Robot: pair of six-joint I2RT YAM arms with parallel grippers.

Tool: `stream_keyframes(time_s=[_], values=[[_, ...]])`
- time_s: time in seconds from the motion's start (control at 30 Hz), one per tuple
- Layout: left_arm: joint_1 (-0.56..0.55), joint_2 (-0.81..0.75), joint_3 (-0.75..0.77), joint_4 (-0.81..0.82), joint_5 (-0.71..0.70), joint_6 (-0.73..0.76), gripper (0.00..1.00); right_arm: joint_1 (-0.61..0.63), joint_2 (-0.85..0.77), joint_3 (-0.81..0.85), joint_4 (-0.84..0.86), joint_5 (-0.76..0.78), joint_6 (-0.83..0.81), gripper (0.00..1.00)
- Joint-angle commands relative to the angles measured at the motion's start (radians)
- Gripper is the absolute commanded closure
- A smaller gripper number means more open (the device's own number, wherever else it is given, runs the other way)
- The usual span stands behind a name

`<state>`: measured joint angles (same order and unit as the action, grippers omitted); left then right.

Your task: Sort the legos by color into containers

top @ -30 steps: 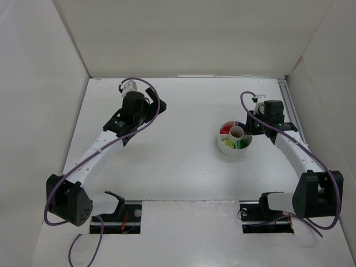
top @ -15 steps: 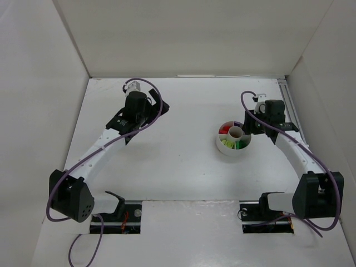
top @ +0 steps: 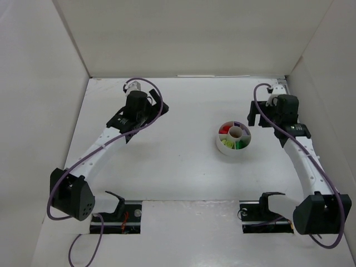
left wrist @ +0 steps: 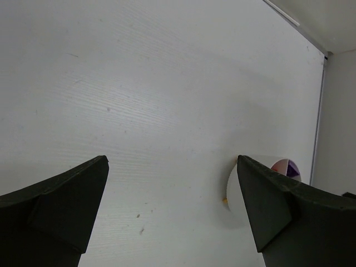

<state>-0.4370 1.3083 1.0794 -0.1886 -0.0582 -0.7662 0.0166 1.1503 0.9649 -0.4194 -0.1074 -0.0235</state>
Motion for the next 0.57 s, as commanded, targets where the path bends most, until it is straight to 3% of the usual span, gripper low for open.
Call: stream_keyframes(time_s=[0.0, 0.1, 0.23, 0.37, 0.53], values=[[0.006, -0.047, 0.059, -0.092, -0.109, 0.018, 0.00, -0.035, -0.049, 0.078, -0.024, 0.134, 0.059, 0.00], [0.023, -0.118, 0.047, -0.167, -0.199, 0.008, 0.00, -0.035, -0.069, 0.109, -0.084, 0.304, 0.100, 0.00], [0.131, -0.240, -0.036, -0.238, -0.200, -0.018, 0.00, -0.035, -0.090, 0.109, -0.119, 0.425, 0.128, 0.00], [0.224, -0.349, -0.087, -0.301, -0.186, -0.030, 0.00, -0.035, -0.138, 0.075, -0.088, 0.433, 0.137, 0.00], [0.224, -0.402, -0.111, -0.322, -0.221, -0.030, 0.00, -0.035, -0.175, 0.043, -0.048, 0.408, 0.112, 0.00]])
